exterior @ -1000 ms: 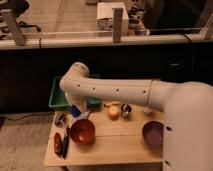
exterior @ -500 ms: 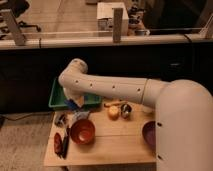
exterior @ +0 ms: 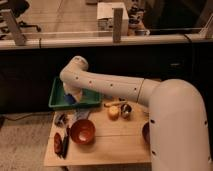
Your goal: Place sponge in tray
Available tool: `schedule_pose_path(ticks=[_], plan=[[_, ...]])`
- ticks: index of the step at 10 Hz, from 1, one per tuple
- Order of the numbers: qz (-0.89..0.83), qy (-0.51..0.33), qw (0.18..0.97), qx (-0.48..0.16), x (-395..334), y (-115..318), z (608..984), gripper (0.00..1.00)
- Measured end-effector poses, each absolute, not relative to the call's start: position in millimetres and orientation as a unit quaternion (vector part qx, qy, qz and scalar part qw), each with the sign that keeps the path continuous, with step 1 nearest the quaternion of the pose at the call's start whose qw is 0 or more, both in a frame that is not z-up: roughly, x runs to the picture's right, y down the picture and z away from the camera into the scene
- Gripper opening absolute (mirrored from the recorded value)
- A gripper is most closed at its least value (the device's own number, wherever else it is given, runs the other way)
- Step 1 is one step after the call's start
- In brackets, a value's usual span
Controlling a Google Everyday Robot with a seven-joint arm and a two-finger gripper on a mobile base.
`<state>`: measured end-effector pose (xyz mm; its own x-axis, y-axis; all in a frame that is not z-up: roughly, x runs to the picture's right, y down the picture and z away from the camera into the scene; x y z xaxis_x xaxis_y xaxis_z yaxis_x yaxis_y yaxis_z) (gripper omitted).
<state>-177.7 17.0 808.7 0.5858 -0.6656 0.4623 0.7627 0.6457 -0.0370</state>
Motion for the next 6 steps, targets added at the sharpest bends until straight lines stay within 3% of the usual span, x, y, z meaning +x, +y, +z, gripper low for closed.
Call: schedule_pose_path(ticks=[6], plan=[[-0.361,-0.201,0.904,-0.107,-168.5,-6.7,850.2,0.0]])
